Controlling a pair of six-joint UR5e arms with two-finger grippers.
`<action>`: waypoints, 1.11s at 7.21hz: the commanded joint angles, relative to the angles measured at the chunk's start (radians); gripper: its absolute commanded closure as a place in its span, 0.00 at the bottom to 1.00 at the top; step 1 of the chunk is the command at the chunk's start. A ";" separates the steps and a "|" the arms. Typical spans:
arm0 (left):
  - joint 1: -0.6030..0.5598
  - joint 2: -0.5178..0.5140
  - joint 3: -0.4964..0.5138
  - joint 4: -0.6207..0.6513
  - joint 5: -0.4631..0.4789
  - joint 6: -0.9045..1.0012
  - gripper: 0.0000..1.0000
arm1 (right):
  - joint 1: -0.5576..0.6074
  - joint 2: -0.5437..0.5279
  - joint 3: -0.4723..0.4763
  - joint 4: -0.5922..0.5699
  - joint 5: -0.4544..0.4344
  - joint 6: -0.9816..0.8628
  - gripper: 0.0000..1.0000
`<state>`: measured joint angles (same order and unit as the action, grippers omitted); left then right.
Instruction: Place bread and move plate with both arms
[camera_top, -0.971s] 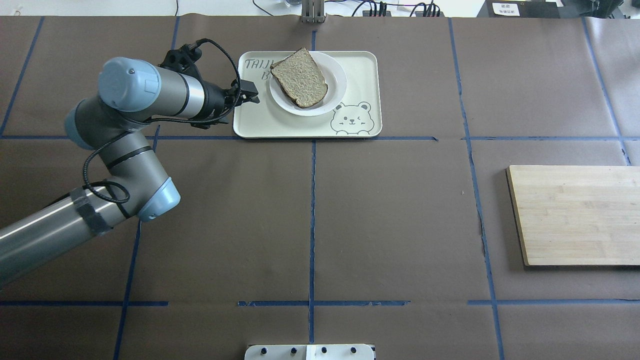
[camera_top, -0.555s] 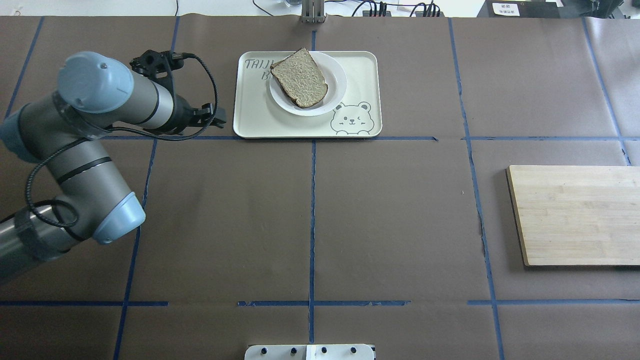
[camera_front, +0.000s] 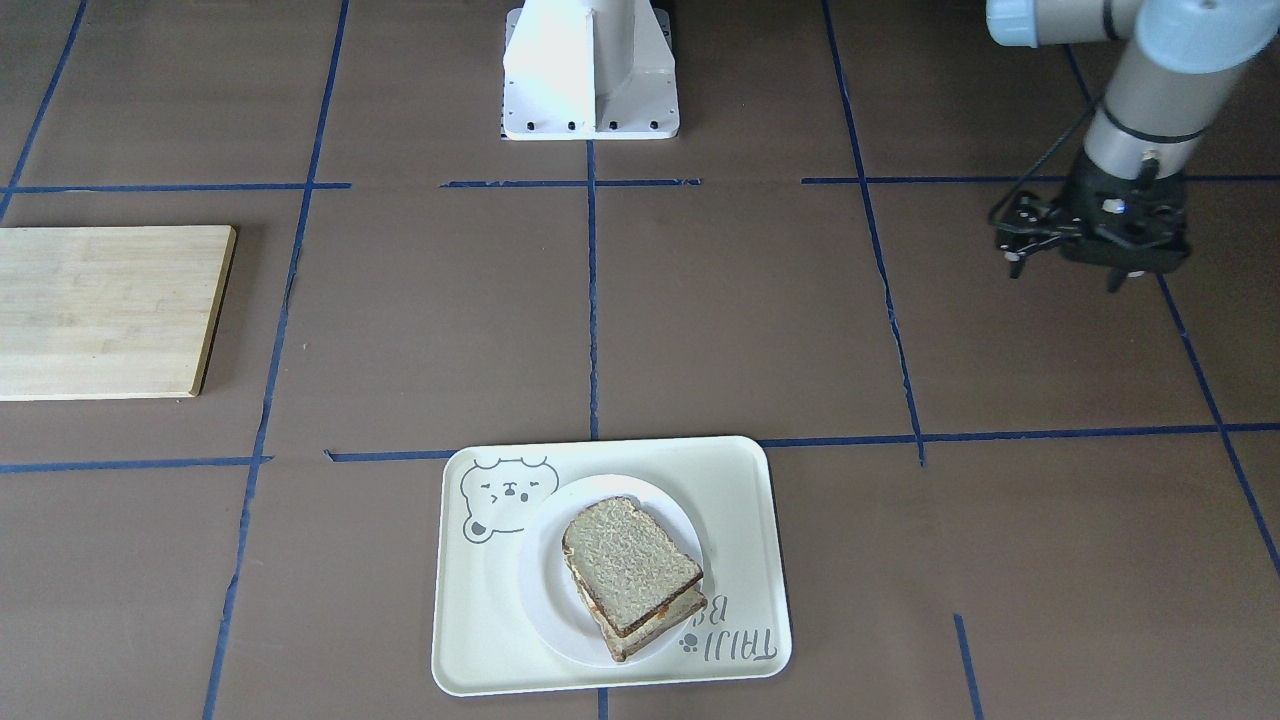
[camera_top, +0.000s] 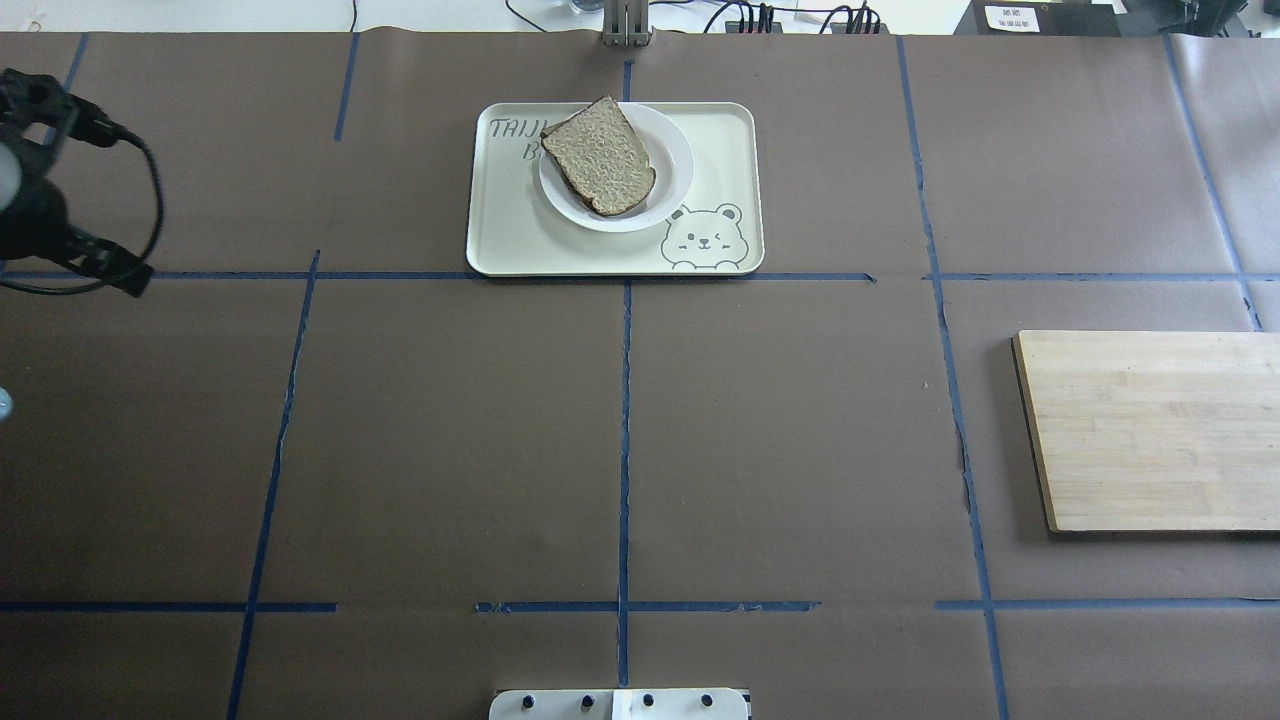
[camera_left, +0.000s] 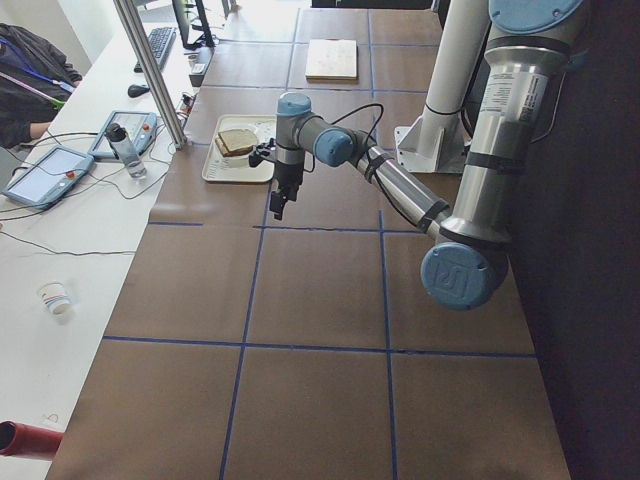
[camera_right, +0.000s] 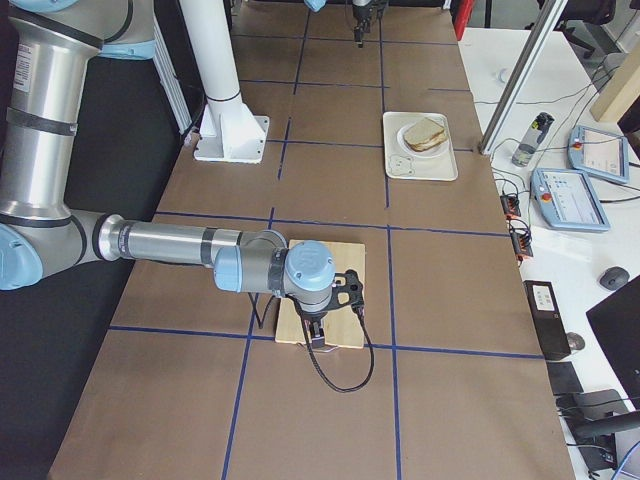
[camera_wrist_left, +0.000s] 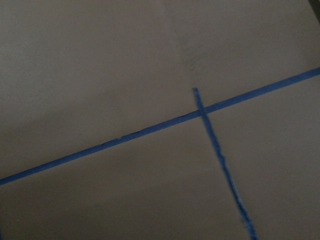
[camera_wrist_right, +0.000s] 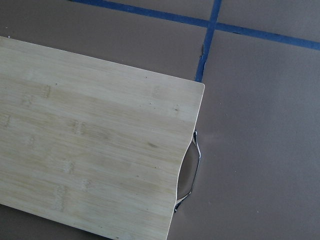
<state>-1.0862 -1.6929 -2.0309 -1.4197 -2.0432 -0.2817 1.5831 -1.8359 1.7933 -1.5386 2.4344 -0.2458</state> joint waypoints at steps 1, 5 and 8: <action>-0.235 0.125 0.055 -0.002 -0.154 0.252 0.00 | 0.000 0.003 -0.002 0.000 0.000 -0.001 0.00; -0.362 0.285 0.171 -0.004 -0.179 0.394 0.00 | 0.000 0.001 -0.002 0.000 0.000 -0.001 0.00; -0.423 0.306 0.176 -0.005 -0.286 0.395 0.00 | 0.000 0.000 -0.002 0.000 -0.003 0.002 0.00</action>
<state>-1.4800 -1.3951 -1.8595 -1.4244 -2.2619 0.1118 1.5831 -1.8355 1.7917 -1.5386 2.4331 -0.2467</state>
